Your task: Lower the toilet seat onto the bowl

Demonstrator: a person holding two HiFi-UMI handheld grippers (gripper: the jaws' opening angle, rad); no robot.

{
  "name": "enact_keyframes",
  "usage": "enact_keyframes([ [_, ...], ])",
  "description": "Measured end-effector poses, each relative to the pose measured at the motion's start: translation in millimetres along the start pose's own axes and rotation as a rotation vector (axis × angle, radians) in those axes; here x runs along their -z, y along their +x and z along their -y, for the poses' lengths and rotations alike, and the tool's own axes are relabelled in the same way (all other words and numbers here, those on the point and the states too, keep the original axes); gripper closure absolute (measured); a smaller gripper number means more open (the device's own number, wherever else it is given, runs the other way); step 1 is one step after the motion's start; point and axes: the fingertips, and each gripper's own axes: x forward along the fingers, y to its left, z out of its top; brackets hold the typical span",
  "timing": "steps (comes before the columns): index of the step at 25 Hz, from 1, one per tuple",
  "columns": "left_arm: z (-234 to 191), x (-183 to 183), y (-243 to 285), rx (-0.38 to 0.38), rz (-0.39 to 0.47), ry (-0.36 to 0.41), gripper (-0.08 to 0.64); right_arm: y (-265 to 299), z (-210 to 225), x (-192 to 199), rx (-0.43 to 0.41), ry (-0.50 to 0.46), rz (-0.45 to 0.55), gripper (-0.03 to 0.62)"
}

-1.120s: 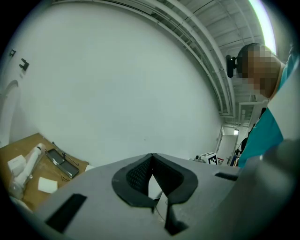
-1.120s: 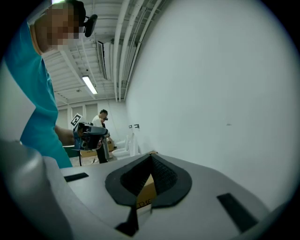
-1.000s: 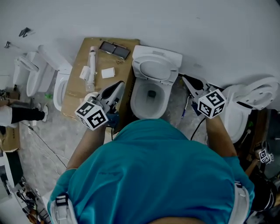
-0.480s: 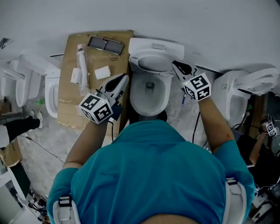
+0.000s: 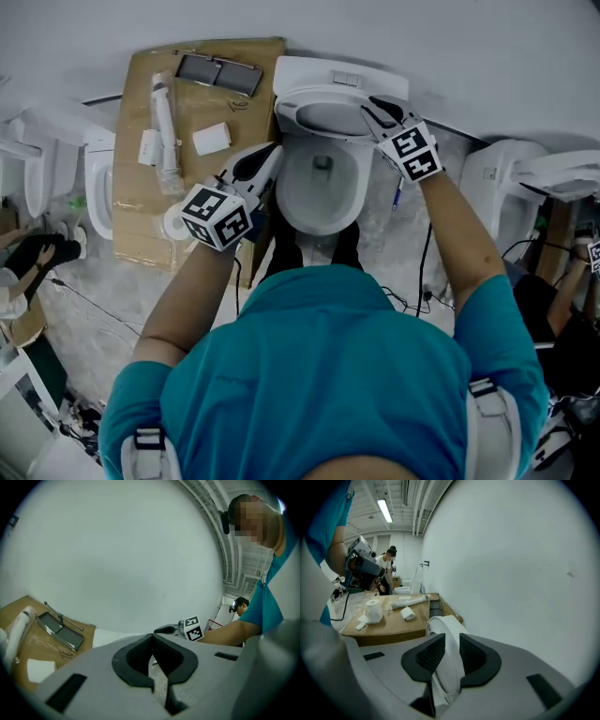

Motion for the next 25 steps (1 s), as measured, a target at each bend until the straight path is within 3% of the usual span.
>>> enact_keyframes([
  [9,-1.2,25.6,11.2,0.016,-0.019,-0.035,0.555,37.7,4.3,20.5,0.037,-0.228,-0.114,0.507],
  [25,8.9,35.0,3.4,0.025,-0.009,-0.054,0.555,28.4,-11.9,25.3,0.010,-0.261,-0.118,0.508],
])
